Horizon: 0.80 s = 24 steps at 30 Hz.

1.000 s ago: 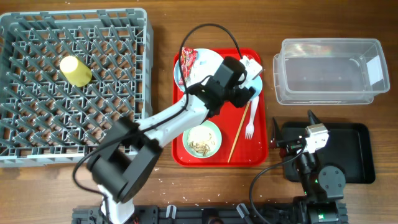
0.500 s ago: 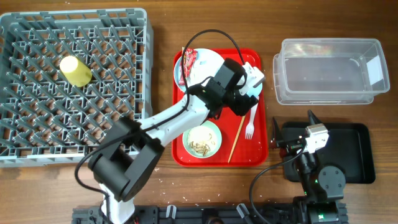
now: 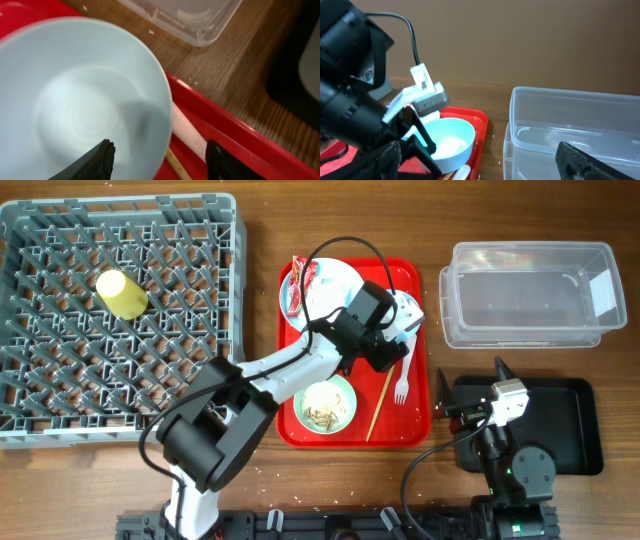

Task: Sort waste into correct bins and load items into the dishwasher rack
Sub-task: 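Reach the left gripper to the light-blue bowl and grasp its rim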

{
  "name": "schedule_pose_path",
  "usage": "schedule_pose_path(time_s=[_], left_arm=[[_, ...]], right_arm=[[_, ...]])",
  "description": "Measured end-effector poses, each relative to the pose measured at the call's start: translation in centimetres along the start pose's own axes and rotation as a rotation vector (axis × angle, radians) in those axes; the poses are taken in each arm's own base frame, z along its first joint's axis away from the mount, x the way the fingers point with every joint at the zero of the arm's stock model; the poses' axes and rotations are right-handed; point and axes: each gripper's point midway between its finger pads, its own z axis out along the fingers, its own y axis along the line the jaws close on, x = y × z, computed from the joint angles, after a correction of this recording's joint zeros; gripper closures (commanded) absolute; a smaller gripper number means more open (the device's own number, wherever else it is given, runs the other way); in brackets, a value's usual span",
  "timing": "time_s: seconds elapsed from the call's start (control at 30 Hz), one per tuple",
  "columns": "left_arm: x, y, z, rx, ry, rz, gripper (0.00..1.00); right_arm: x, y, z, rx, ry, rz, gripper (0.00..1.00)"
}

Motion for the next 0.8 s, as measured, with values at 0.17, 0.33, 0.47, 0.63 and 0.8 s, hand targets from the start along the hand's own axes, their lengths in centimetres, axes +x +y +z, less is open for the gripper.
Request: schedule_pose_path(time_s=[0.17, 0.33, 0.47, 0.63, 0.8], left_arm=[[0.5, 0.1, 0.4, 0.002, 0.013, 0.005, 0.57], [0.5, 0.1, 0.5, 0.002, 0.011, 0.016, 0.79], [0.1, 0.0, 0.4, 0.006, -0.002, 0.02, 0.91], [-0.3, -0.3, 0.5, 0.01, -0.018, 0.033, 0.96], [-0.9, -0.3, 0.3, 0.008, -0.037, 0.014, 0.96]], right_arm=[[0.0, 0.0, 0.0, 0.0, 0.0, 0.0, 0.0], [0.0, 0.0, 0.0, 0.0, 0.0, 0.0, 0.0], [0.0, 0.0, 0.0, 0.0, 0.0, 0.0, 0.0], [0.0, 0.0, 0.0, 0.0, 0.0, 0.0, 0.0], [0.0, 0.0, 0.0, 0.0, 0.0, 0.0, 0.0]])
